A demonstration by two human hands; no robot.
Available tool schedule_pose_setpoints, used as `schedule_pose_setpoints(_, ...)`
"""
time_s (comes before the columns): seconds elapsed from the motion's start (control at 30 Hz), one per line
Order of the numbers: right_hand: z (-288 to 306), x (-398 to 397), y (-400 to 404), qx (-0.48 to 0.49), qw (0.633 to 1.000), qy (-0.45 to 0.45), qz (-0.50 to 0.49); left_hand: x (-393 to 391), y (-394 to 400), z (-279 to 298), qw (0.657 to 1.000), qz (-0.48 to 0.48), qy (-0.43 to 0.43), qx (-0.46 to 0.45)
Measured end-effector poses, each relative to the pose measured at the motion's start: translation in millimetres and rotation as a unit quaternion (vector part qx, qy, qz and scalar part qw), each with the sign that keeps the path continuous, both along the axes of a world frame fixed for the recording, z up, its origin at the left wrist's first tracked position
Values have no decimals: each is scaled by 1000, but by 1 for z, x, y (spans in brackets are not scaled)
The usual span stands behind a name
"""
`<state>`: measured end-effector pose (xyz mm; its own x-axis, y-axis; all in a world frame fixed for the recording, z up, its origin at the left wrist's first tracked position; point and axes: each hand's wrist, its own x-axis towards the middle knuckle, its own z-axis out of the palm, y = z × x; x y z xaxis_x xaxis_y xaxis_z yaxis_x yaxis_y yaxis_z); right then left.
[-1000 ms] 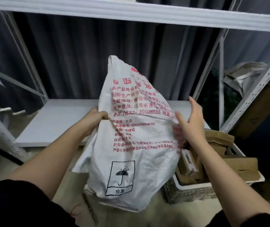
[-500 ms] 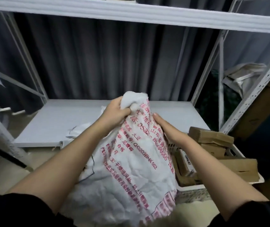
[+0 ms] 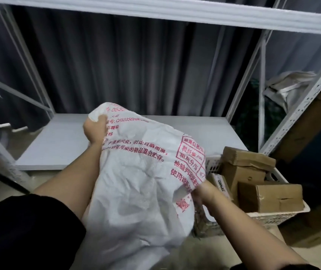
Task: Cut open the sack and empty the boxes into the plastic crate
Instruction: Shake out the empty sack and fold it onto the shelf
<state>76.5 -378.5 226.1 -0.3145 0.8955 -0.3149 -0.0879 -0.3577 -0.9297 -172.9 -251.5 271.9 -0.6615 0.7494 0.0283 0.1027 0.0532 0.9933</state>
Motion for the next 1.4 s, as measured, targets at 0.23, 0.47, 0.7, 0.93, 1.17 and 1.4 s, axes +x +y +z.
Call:
schedule_pose_setpoints(0.23, 18, -14, 5, 48, 973, 227, 0, -13, 7, 2, 996, 89, -14, -2)
schedule_pose_setpoints(0.47, 15, -35, 22, 89, 996, -28, -9, 3, 8, 7, 996, 82, 8, -25)
schedule_pose_setpoints(0.7, 16, -17, 45, 79, 976, -41, -199, -1, -8, 10, 983, -98, -127, -84)
schedule_pose_setpoints(0.93, 18, 23, 58, 39, 953, -117, -277, -12, -22, 15, 962, -240, -5, -130)
schedule_pose_setpoints(1.17, 11, 48, 72, 115, 864, -111, -477, 18, -30, 7, 936, -317, 152, -16)
schedule_pose_setpoints(1.4, 22, 39, 86, 124, 860, -41, -494, 80, -69, -18, 665, -375, 639, 97)
